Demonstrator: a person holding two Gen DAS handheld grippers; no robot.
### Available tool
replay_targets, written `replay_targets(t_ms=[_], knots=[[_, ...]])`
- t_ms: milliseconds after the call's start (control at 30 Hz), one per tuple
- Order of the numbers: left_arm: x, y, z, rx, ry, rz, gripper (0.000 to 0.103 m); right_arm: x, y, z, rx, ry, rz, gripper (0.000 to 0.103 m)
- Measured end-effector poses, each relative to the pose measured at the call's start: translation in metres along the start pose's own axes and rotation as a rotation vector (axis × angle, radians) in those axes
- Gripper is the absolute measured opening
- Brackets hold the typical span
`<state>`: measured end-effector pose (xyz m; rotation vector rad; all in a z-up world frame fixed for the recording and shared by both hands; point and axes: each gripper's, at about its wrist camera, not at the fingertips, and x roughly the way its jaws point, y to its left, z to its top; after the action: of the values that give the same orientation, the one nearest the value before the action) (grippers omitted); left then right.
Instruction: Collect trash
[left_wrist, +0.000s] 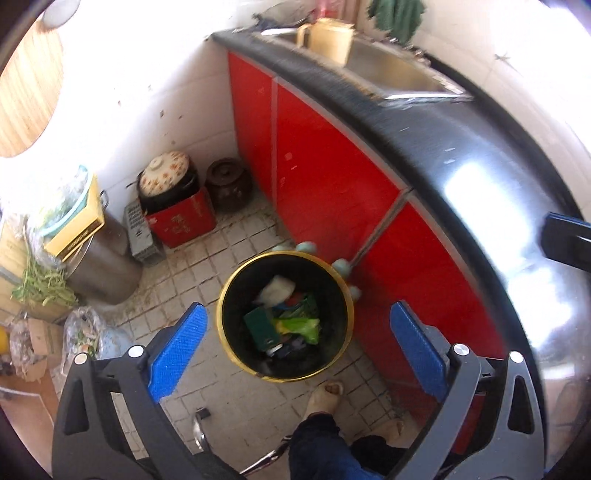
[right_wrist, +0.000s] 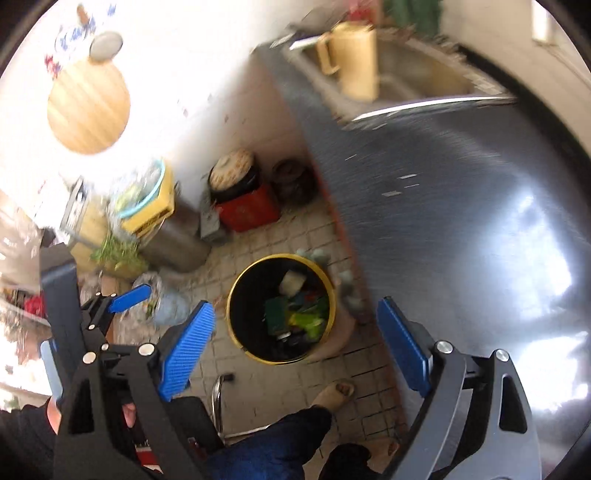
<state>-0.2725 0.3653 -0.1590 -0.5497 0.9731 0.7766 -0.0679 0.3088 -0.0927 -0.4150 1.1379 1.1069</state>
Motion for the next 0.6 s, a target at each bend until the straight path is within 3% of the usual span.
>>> replay_targets(t_ms=[133,233,433,533,600], knots=[[-0.020,-0.055,0.015,0.108,-0.043,-0.069,0.096,-0.072,-0.052,-0.030,0.085,-0.121,-0.127,0.094],[-0.031,-0.122,0.025,0.264,-0.061,-0.139,0.096,-0.120,-0.101,-0.066,0.200,-0.177,-0.253,0.094],[-0.055,-0.256,0.025,0.530,-0.045,-0.347,0.096,-0.216,-0.186,-0.166,0.518,-0.258,-0.533,0.094],[-0.071,-0.319,0.017,0.646,-0.052,-0.404,0.096,-0.267,-0.212,-0.221,0.689,-0.279,-0.676,0.094],[-0.083,-0.356,0.010,0.722,-0.055,-0.423,0.096,-0.285,-0.223,-0.247,0.770,-0.283,-0.711,0.094]])
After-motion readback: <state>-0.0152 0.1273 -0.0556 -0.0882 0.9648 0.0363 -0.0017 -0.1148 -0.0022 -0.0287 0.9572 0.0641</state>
